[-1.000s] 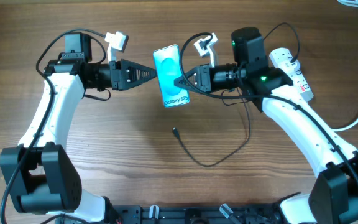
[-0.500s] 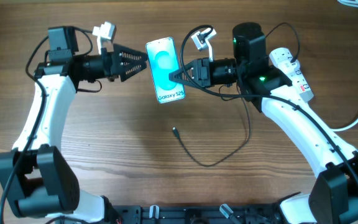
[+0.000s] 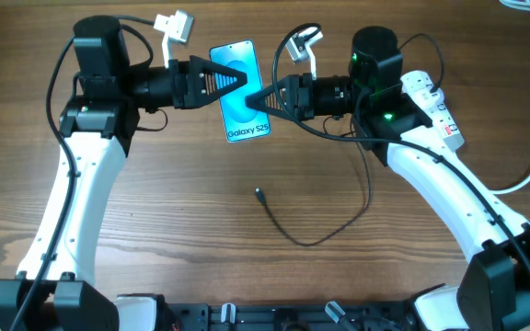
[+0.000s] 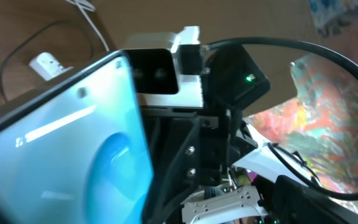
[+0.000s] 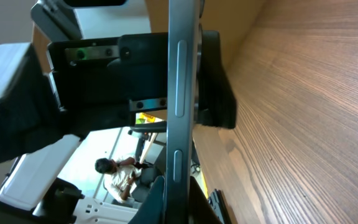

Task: Plug charger to phone and switch on socket

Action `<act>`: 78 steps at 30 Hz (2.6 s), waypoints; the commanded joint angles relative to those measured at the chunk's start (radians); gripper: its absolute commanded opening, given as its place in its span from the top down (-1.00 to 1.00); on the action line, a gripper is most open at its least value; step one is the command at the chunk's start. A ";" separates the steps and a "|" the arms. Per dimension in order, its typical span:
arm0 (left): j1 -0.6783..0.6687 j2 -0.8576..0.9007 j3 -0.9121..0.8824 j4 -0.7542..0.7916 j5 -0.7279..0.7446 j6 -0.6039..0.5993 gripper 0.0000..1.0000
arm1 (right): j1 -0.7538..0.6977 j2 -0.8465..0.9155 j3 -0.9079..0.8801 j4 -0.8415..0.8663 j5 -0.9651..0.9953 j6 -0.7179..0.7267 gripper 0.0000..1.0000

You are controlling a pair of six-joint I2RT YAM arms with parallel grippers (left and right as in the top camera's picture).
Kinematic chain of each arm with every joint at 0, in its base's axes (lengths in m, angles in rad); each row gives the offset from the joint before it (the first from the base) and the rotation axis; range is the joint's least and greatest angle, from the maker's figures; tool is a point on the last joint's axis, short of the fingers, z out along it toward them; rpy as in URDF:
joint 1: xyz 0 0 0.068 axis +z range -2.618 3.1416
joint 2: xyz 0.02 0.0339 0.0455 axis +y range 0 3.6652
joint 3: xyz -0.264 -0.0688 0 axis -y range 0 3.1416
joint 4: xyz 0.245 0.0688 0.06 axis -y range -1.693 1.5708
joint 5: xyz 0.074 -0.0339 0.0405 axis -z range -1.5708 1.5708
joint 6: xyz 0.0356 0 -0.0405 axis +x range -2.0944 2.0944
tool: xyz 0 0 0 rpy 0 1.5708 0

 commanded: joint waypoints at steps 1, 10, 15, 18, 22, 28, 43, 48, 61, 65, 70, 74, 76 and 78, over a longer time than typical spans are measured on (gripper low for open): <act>-0.012 -0.009 0.005 0.085 0.056 -0.091 -1.00 | 0.000 -0.028 0.026 0.014 -0.030 0.014 0.91; -0.020 -0.009 0.005 0.260 0.052 -0.272 -0.23 | 0.000 -0.028 0.026 0.027 -0.030 0.013 0.91; -0.049 -0.009 0.005 0.360 0.048 -0.356 0.04 | 0.021 -0.028 0.026 0.042 -0.030 0.013 0.91; -0.054 -0.009 0.005 0.386 0.052 -0.380 0.28 | 0.029 -0.028 0.026 0.061 -0.029 0.017 0.91; -0.054 -0.009 0.005 0.386 0.083 -0.379 0.24 | 0.029 -0.028 0.026 0.113 -0.026 0.072 0.91; -0.054 -0.009 0.005 0.386 0.083 -0.379 -0.09 | 0.029 -0.028 0.026 0.193 0.039 0.128 0.91; -0.044 -0.009 0.005 0.427 0.075 -0.379 0.65 | 0.029 -0.028 0.026 0.168 -0.034 0.124 0.91; -0.044 -0.009 0.005 0.428 0.072 -0.379 0.82 | 0.029 -0.028 0.026 0.160 -0.034 0.127 0.88; -0.044 -0.003 0.005 0.273 0.071 -0.163 0.92 | 0.008 -0.028 0.025 -0.016 -0.041 -0.124 -0.18; -0.044 0.027 0.005 -0.182 -0.208 0.133 0.92 | -0.027 -0.028 0.024 -0.330 0.048 -0.394 -0.22; -0.101 0.027 0.005 -0.607 -1.005 0.201 0.92 | -0.035 -0.028 0.017 -0.725 0.557 -0.580 -0.36; -0.170 0.061 0.005 -0.705 -1.298 0.114 0.92 | -0.035 -0.028 -0.013 -0.861 0.814 -0.591 -0.36; -0.216 0.127 0.005 -0.702 -1.313 0.114 0.92 | -0.035 -0.028 -0.041 -0.872 0.841 -0.591 -0.36; -0.256 0.206 0.005 -0.702 -1.352 0.108 0.92 | -0.035 -0.028 -0.061 -0.872 0.843 -0.595 -0.36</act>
